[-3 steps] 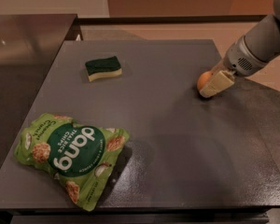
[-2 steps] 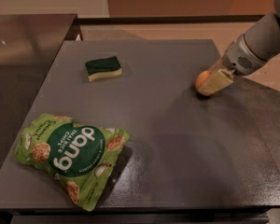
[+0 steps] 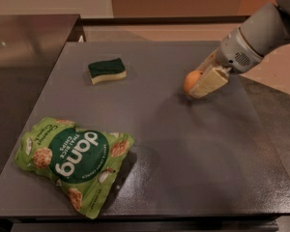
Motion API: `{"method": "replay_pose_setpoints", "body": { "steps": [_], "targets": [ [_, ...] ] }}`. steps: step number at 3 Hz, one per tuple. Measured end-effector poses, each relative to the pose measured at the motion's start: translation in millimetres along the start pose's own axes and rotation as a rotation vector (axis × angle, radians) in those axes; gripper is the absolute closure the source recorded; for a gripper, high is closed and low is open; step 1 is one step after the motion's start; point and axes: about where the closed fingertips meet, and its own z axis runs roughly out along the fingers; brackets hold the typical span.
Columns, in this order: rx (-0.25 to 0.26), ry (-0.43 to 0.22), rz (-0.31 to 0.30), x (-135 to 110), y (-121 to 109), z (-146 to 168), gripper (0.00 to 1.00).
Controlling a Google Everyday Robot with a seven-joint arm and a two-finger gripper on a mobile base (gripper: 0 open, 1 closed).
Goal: Move orange near green rice chip bag
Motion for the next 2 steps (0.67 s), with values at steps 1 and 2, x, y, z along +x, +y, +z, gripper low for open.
{"method": "replay_pose_setpoints", "body": {
  "steps": [1, 2],
  "targets": [
    [-0.076, -0.043, -0.096, -32, 34, 6, 1.0],
    [-0.14, -0.072, -0.197, -58, 70, 14, 1.0]
  ]
}}
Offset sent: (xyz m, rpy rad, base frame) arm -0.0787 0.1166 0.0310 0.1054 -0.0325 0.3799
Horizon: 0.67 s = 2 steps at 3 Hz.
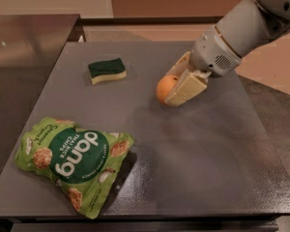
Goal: Move orange near green rice chip bag
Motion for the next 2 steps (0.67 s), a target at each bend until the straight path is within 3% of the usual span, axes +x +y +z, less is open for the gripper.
{"method": "replay_pose_setpoints", "body": {
  "steps": [1, 2],
  "targets": [
    [-0.039, -0.015, -0.072, -16.7, 21.7, 7.1, 1.0],
    [-0.041, -0.016, -0.079, -18.2, 22.9, 7.9, 1.0]
  ]
}}
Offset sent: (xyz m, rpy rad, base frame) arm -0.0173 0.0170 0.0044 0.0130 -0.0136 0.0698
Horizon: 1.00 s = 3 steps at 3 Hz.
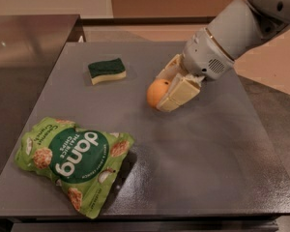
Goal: Move orange near green rice chip bag
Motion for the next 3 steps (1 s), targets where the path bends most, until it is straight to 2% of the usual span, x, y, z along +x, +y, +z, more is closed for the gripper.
{"method": "replay_pose_setpoints", "body": {
  "steps": [2, 3],
  "targets": [
    [-0.074, 0.062, -0.048, 6, 12, 26, 1.0],
    [-0.113, 0.055, -0.076, 2, 19, 45, 1.0]
  ]
}}
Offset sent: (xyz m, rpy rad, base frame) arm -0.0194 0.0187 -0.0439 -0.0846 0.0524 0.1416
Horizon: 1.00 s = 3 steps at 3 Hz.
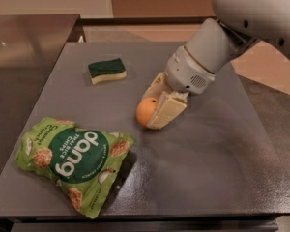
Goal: Move orange near green rice chip bag
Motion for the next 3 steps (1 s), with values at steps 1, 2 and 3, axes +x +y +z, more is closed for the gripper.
{"method": "replay_pose_setpoints", "body": {
  "steps": [1, 2, 3],
  "targets": [
    [-0.027, -0.017, -0.022, -9, 3, 15, 1.0],
    [-0.047, -0.025, -0.038, -14, 6, 29, 0.82],
    [-0.063, -0.022, -0.044, -14, 10, 39, 0.59]
  ]
}}
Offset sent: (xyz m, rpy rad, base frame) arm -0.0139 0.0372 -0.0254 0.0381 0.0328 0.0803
